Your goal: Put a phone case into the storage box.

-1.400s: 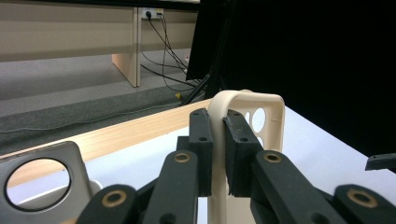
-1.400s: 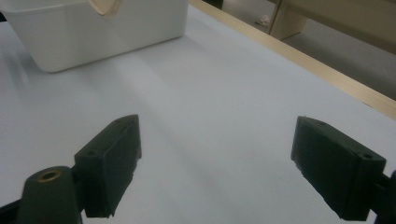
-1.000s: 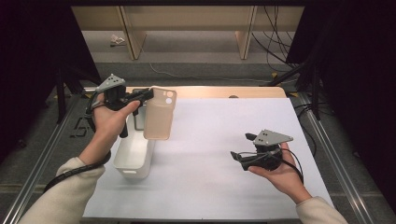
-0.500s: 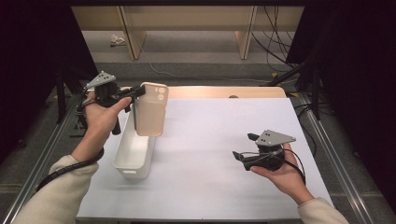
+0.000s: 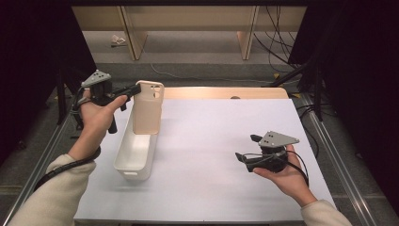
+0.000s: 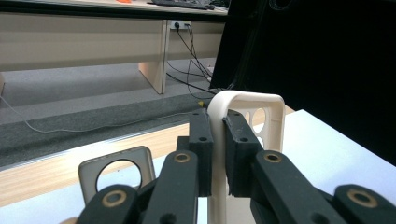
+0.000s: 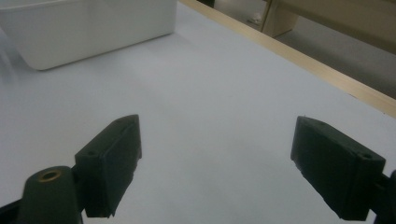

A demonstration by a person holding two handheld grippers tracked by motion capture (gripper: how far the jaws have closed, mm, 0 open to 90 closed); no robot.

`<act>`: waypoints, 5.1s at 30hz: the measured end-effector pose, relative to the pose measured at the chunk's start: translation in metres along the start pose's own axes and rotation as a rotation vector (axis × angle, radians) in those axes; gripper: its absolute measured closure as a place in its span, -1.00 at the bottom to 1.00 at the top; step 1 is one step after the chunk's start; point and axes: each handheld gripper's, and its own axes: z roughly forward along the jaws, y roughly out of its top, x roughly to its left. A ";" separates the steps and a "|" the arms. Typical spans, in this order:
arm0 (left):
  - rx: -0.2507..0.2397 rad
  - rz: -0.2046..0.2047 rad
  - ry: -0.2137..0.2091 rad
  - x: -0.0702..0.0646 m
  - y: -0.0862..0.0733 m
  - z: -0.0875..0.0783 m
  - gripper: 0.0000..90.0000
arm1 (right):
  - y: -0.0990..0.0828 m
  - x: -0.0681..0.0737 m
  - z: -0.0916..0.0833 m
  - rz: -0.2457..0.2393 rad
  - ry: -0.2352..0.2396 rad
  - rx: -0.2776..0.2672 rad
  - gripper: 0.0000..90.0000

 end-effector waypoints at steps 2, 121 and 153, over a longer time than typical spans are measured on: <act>0.001 -0.002 0.007 0.003 0.001 0.000 0.83 | 0.000 0.000 0.000 0.001 -0.001 -0.003 -0.62; 0.094 -0.081 0.174 0.071 -0.044 0.055 0.82 | -0.001 -0.002 0.000 0.014 0.004 -0.015 -0.60; 0.175 0.056 0.100 0.005 -0.072 -0.009 -0.83 | -0.001 -0.002 0.000 0.023 0.002 -0.011 -0.61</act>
